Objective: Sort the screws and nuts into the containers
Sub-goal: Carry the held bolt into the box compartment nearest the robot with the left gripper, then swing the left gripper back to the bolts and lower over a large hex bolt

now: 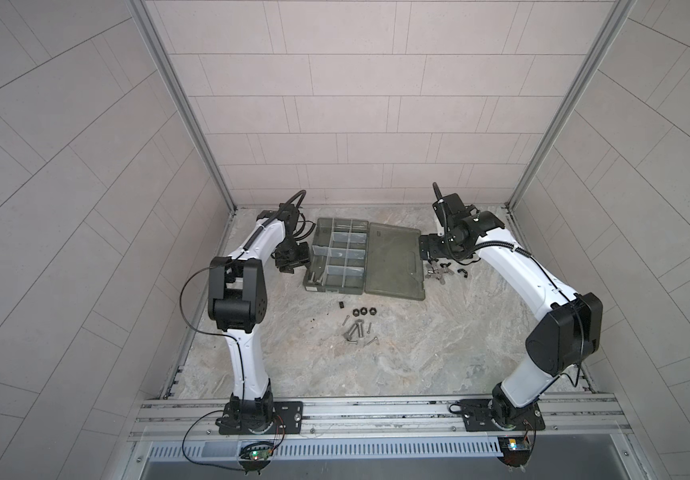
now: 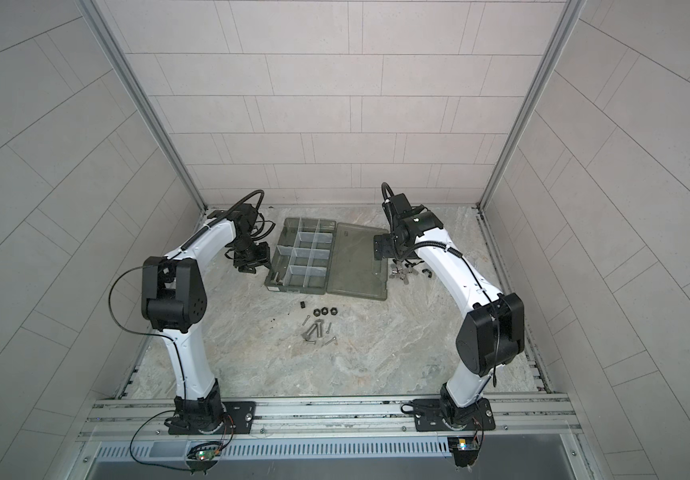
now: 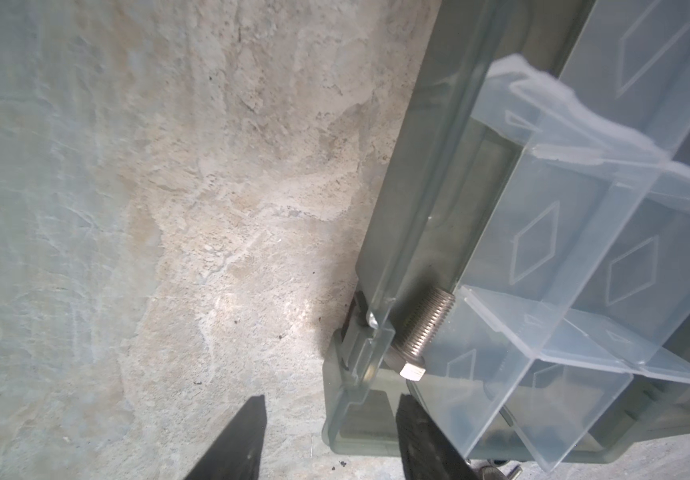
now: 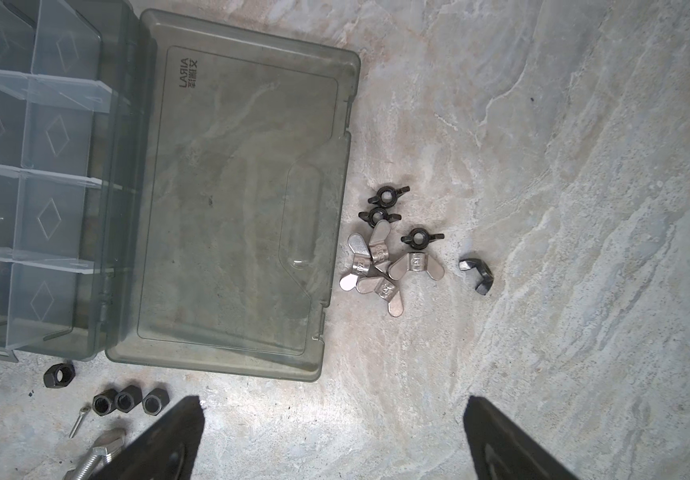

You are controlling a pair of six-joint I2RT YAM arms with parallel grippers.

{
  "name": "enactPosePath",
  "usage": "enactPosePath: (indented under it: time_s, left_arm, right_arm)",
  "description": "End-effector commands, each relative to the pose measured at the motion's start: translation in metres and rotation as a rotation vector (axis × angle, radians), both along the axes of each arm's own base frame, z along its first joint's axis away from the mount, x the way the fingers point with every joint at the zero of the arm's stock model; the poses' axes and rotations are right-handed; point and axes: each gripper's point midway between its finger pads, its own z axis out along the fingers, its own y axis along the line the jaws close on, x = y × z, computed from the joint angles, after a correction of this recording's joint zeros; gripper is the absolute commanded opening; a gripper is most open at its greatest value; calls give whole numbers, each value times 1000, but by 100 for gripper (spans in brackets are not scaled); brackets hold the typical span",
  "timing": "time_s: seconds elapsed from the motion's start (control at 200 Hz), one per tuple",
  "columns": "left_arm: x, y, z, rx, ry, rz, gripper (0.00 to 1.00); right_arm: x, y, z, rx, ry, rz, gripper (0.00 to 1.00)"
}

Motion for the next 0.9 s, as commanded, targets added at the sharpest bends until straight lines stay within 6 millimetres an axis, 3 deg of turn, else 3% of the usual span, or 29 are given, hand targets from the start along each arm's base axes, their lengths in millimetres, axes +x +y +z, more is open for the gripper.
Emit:
enactPosePath:
  time_s: [0.0,0.45,0.675,0.895]
  left_arm:
    - [-3,-5,-8,-46,6,0,56]
    - [-28,-20,-14,-126,13,17,54]
    - [-30,-29,0,-146,-23,8,54]
    - [-35,-53,13,-165,-46,-28,54]
  right_arm:
    - [-3,-4,0,-12,23,-22,99]
    - [-12,-4,-3,-25,56,-6,99]
    - [-26,-5,-11,-28,111,6,99]
    - [-40,-9,-10,-27,103,7,99]
